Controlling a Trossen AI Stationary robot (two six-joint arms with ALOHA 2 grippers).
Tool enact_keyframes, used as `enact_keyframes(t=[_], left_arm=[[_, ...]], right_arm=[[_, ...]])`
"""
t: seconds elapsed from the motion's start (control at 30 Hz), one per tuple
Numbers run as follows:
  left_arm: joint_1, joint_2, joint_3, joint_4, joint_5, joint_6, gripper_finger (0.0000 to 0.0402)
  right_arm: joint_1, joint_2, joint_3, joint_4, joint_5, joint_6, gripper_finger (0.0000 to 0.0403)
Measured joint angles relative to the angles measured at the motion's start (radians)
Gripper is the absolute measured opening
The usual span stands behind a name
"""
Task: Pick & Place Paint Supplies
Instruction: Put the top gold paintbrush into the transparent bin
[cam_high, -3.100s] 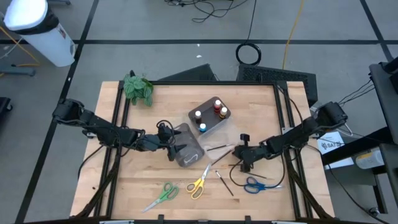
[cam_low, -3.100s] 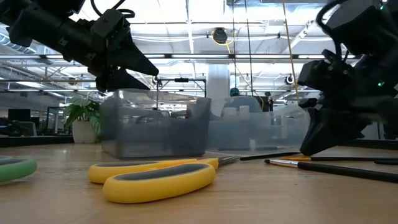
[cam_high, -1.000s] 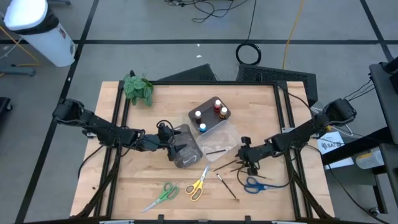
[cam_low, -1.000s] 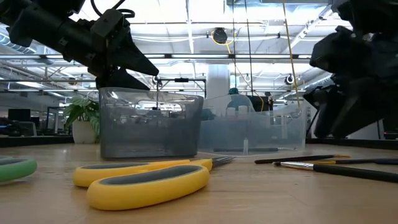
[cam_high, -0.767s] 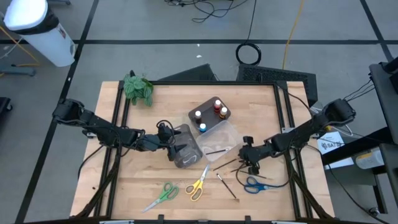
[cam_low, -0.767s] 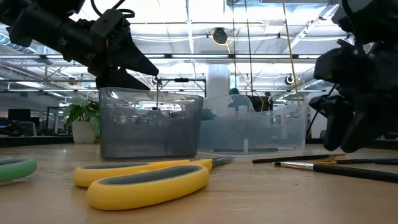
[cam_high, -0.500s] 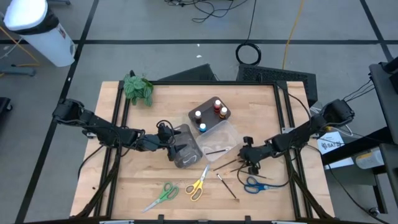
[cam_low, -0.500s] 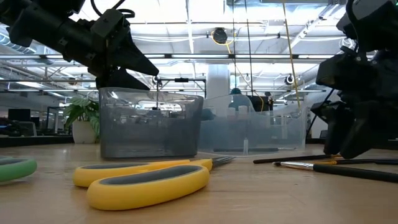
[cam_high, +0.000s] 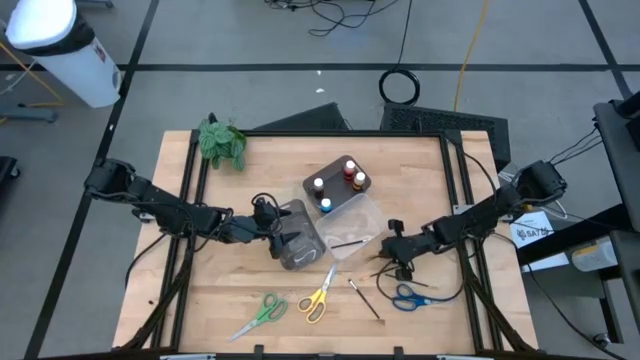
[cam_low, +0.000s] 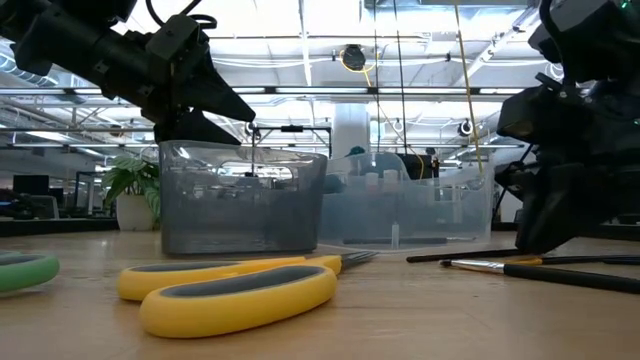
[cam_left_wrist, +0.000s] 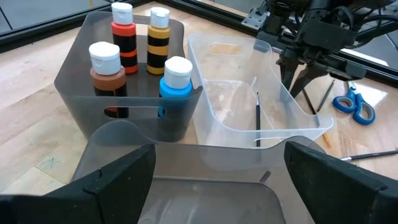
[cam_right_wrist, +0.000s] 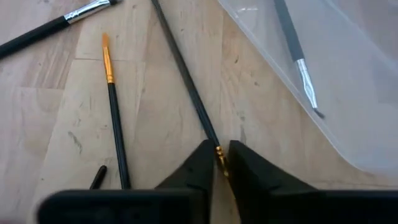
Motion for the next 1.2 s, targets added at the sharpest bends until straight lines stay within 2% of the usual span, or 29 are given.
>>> enact_keyframes(t=[0.07, 0.23, 0.4, 0.8, 1.03, 1.2], left_arm=[[0.000, 0.000, 0.000, 0.000, 0.000, 0.000, 0.0365], [0.000, 0.000, 0.000, 0.000, 0.000, 0.000, 0.0365], [0.000, 0.000, 0.000, 0.000, 0.000, -0.006, 0.0365], [0.000, 0.000, 0.000, 0.000, 0.000, -0.023, 0.0365], [0.000, 0.000, 0.000, 0.000, 0.000, -0.023, 0.0365], [0.000, 0.000, 0.000, 0.000, 0.000, -0.023, 0.0365]], right_arm=[[0.000, 0.000, -0.001, -0.016, -0.007, 0.000, 0.0008], [0.000, 0.000, -0.001, -0.040, -0.010, 0.008, 0.0004], [0.002, -0.024, -0.002, 0.030, -0.002, -0.006, 0.0003], [0.065, -0.214, -0.006, 0.096, -0.005, -0.064, 0.0001], [0.079, -0.285, -0.005, 0.238, 0.028, -0.109, 0.0000], [0.033, -0.300, 0.011, 0.342, 0.050, -0.135, 0.0000]])
